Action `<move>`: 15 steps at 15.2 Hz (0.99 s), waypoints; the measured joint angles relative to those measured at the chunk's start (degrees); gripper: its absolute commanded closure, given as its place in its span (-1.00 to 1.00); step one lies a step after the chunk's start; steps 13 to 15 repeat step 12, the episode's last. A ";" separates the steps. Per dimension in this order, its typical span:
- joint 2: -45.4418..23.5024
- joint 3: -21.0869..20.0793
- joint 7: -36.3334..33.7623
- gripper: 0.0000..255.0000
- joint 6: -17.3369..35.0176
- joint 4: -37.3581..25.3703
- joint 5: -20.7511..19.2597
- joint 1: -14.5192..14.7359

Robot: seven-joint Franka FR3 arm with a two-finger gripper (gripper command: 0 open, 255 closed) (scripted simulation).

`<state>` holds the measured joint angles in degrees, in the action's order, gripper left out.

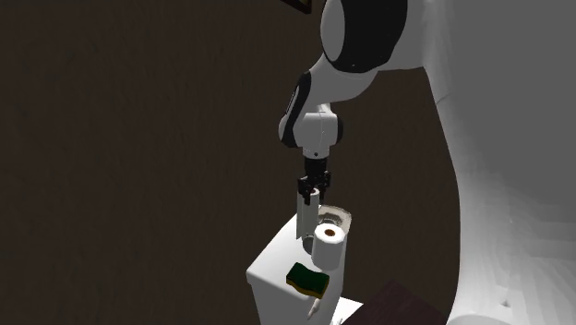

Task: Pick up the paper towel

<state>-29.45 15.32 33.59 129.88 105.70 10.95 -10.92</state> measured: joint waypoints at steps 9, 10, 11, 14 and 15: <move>4.51 0.92 -1.05 1.00 -5.05 -0.68 -1.61 0.68; 4.84 1.00 -1.12 1.00 -5.70 -1.01 -1.76 0.70; 5.25 1.06 -1.31 1.00 -6.24 -1.17 -1.92 0.81; 5.39 1.10 -1.33 1.00 -6.66 -1.46 -1.99 0.80; 5.39 1.10 -1.33 1.00 -6.66 -1.46 -1.99 0.80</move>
